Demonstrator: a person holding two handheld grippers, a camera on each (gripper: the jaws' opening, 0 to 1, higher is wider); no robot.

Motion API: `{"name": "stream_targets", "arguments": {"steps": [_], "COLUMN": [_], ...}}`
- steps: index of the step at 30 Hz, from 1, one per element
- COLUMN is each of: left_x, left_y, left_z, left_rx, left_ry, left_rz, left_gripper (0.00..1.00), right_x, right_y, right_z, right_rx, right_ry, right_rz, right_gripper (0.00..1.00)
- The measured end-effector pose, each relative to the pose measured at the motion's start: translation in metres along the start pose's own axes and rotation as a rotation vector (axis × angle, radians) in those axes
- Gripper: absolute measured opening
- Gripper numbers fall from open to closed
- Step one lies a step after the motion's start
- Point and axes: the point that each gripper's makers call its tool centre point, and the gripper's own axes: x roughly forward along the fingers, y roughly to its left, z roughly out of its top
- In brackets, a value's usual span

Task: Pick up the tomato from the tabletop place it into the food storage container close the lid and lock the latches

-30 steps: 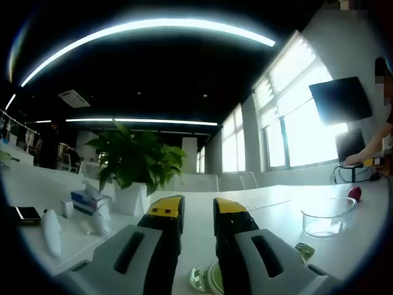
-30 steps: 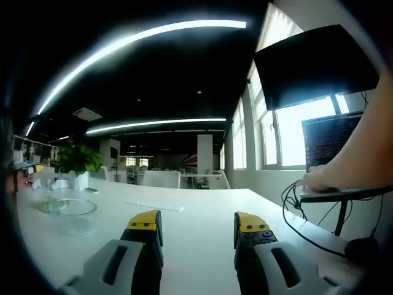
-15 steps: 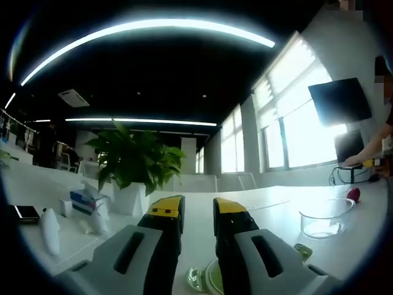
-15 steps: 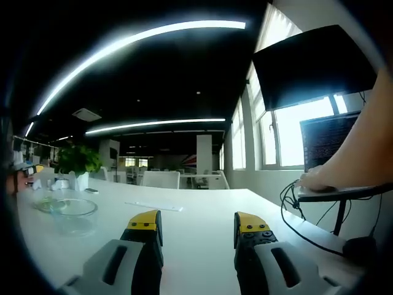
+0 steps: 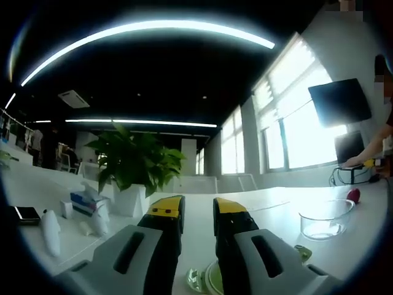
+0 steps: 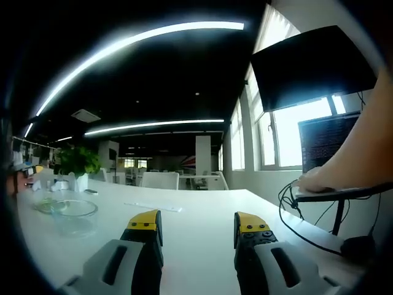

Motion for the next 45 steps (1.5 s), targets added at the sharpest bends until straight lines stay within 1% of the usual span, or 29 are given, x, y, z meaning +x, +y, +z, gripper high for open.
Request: {"name": "stream_targets", "arguments": {"steps": [20,29,45], "left_x": [0.0,0.004,0.003], "left_y": [0.001,-0.003,-0.007], "left_z": [0.002,0.007,0.005], "left_rx": [0.0,0.006,-0.019], "left_ry": [-0.004,-0.012,-0.017], "left_rz": [0.003,-0.013,-0.028], "left_gripper": [0.19,0.19,0.19], "right_x": [-0.001,-0.003,-0.01], "right_y": [-0.002,0.001,-0.001], "right_z": [-0.001,0.0,0.0], "right_rx": [-0.004,-0.002,-0.001], "right_ry": [0.003,0.002,0.005], "right_rz": [-0.003,0.001,-0.01], "right_gripper": [0.41,0.41,0.41]}}
